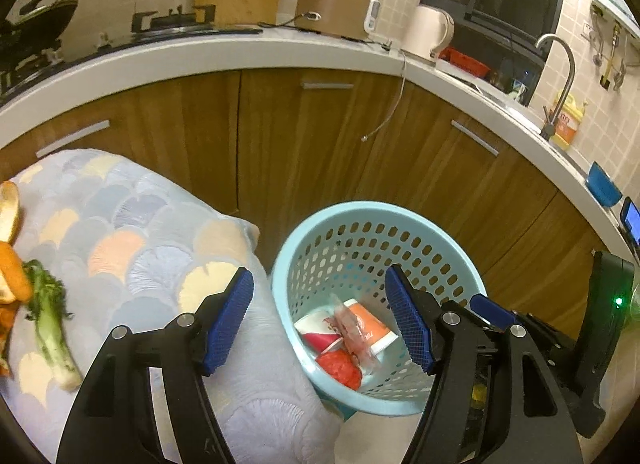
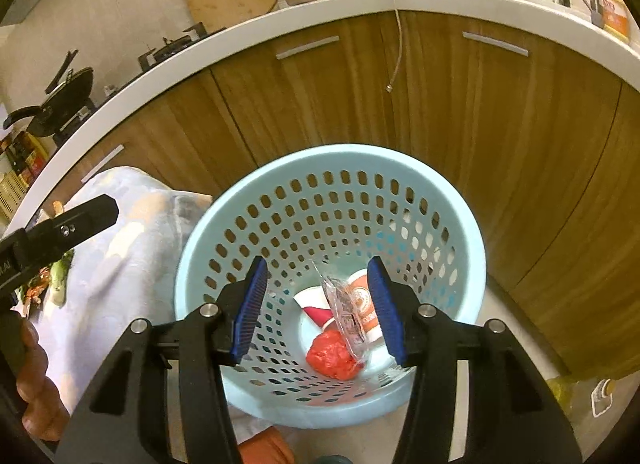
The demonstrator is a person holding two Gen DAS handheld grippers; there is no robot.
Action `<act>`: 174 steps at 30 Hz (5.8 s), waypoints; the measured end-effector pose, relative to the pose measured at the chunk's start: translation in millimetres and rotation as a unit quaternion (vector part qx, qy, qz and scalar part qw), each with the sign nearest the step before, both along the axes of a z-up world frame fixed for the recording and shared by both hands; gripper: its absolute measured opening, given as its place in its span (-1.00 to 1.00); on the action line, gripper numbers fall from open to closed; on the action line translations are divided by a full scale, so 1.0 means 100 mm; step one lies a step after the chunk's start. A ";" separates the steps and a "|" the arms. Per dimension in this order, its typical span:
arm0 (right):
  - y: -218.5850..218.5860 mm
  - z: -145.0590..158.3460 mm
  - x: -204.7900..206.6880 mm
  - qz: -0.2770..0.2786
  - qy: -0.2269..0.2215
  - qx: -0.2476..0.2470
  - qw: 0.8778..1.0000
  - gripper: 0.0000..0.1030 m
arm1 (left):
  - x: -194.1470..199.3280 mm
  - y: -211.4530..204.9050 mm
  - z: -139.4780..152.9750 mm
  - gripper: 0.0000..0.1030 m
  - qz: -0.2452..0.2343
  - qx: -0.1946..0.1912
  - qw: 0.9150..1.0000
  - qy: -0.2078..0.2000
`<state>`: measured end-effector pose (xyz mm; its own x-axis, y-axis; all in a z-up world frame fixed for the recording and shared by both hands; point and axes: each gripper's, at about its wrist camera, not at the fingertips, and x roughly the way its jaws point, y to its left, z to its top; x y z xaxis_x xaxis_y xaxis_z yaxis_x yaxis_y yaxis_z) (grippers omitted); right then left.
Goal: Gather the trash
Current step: 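Move left tool to the white dotted napkin while right tool reaches the bok choy, then pinch the dotted napkin with left tool while right tool grasps the bok choy, then carry napkin and bok choy over the basket and open both tools to drop them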
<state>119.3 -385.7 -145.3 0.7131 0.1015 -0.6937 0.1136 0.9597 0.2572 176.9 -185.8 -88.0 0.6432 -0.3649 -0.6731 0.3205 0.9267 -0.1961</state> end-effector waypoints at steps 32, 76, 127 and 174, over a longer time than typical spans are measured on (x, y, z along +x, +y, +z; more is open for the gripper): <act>1.89 0.81 -0.35 0.150 -0.107 -0.049 0.982 -0.05 | -1.44 2.33 0.94 0.52 0.194 -0.007 0.971 -0.141; 3.15 0.40 -0.30 0.254 -0.074 -0.056 0.963 -0.08 | -1.85 2.88 -0.28 -0.52 0.152 -0.006 0.988 0.023; 2.11 0.96 -0.20 0.178 -0.081 -0.019 0.981 -0.57 | -1.44 2.27 0.41 -1.00 0.090 -0.021 0.994 -0.064; -0.09 -0.07 0.06 -0.025 0.055 0.005 0.998 -0.20 | 0.03 -0.46 -0.45 0.12 -0.099 0.113 0.988 0.029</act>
<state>125.7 -395.1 -152.4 0.6373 0.0744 -0.7671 0.1895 0.9497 0.2495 179.7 -231.8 -132.6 0.5321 -0.3160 -0.7855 0.4949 0.8688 -0.0143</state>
